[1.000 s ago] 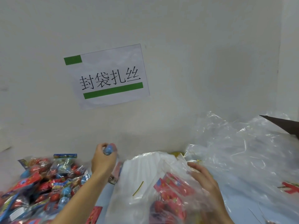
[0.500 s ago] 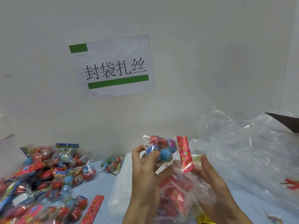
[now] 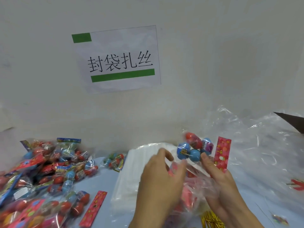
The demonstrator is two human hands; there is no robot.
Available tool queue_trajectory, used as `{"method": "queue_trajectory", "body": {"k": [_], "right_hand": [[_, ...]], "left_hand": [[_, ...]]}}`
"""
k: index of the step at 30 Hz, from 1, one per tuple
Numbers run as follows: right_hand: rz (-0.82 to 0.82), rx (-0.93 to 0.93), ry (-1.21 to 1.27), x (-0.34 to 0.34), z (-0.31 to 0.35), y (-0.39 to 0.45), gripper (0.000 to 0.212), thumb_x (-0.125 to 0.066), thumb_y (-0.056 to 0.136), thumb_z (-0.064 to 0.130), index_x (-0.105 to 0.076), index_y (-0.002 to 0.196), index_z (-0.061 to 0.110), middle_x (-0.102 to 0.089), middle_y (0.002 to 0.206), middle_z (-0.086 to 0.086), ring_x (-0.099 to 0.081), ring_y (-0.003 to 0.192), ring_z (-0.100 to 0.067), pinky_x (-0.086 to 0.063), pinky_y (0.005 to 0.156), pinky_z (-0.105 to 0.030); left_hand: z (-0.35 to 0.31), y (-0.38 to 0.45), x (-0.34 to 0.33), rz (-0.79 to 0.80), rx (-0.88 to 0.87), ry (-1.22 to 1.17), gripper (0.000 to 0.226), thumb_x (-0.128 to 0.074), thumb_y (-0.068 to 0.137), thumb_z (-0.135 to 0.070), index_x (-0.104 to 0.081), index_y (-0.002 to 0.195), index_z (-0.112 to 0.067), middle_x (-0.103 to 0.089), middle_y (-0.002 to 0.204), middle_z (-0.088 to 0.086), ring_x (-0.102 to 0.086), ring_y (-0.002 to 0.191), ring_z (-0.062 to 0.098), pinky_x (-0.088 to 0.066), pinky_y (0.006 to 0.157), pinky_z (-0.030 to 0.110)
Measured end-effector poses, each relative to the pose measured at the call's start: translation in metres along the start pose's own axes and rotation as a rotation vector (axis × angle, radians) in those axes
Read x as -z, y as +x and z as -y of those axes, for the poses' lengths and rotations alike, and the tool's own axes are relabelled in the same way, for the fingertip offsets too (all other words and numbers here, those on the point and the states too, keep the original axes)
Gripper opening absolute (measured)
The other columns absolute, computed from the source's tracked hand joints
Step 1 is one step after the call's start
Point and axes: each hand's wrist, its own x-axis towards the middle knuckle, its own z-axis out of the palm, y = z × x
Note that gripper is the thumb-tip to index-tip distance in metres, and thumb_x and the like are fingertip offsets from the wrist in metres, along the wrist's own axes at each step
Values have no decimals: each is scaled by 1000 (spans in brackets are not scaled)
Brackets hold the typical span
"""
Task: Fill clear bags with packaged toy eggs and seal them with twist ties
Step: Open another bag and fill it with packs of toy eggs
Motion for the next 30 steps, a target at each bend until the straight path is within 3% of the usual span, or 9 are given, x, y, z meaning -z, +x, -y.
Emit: {"method": "queue_trajectory", "body": {"k": [2,6,12,14,16,19,21,23,30], "right_hand": [[-28,33,-3,-2,0,0,46,-75,77,26,-69,117,4,-74,112,-21,-71,104,-41,-55,89,-61],[-71,98,-89,-3,-3,1,45,-76,75,26,-67,114,5,-76,103,-19,-74,93,-39,-58,84,-51],[-63,140,-75,-1,-7,4,39,-74,79,22,-70,114,7,-77,102,-17,-75,93,-37,-63,64,-38],[-76,151,-78,1,-9,6,38,-74,79,21,-70,112,6,-76,103,-18,-75,93,-38,-62,62,-37],[-64,156,-93,0,-10,6,36,-74,79,22,-71,111,6,-76,103,-18,-75,94,-38,-63,65,-40],[-22,165,-158,0,-13,4,38,-77,76,27,-73,110,10,-76,106,-17,-74,97,-37,-61,76,-51],[-29,190,-234,-1,-14,2,45,-80,69,34,-74,107,12,-77,101,-14,-75,94,-32,-61,75,-46],[-65,243,-348,-1,-13,0,40,-80,65,41,-75,98,18,-79,94,-6,-76,91,-24,-57,77,-39],[-53,454,-474,5,5,-2,33,-80,62,45,-61,65,17,-61,63,4,-66,69,-18,-55,64,-28]], "left_hand": [[3,-7,-5,109,54,131,34,-64,83,-59,-42,98,-37,-56,96,-12,-61,90,9,-53,77,31],[21,-3,2,4,105,276,21,-54,95,-22,-41,108,-32,-59,98,-6,-63,88,17,-56,81,38],[42,-3,0,54,163,160,46,-51,87,10,-52,100,-34,-56,94,-9,-56,86,5,-45,59,7],[45,0,-5,20,161,82,36,-47,93,3,-54,94,-32,-58,94,-8,-58,84,5,-44,57,7],[44,1,-6,-38,162,15,8,-53,99,-26,-55,92,-30,-61,96,-9,-58,85,3,-49,69,12],[51,-2,-12,55,204,53,28,-63,87,-56,-54,91,-30,-54,99,-13,-54,92,3,-49,78,22],[54,-3,-13,27,220,58,18,-67,88,-43,-59,88,-27,-55,102,-12,-56,99,6,-49,81,21],[58,-2,-10,-64,211,22,9,-66,90,-26,-64,82,-26,-59,103,-12,-57,96,3,-44,72,10],[50,2,7,-351,43,-299,20,-64,93,-20,-70,75,-27,-69,78,-13,-61,74,2,-47,62,12]]}}
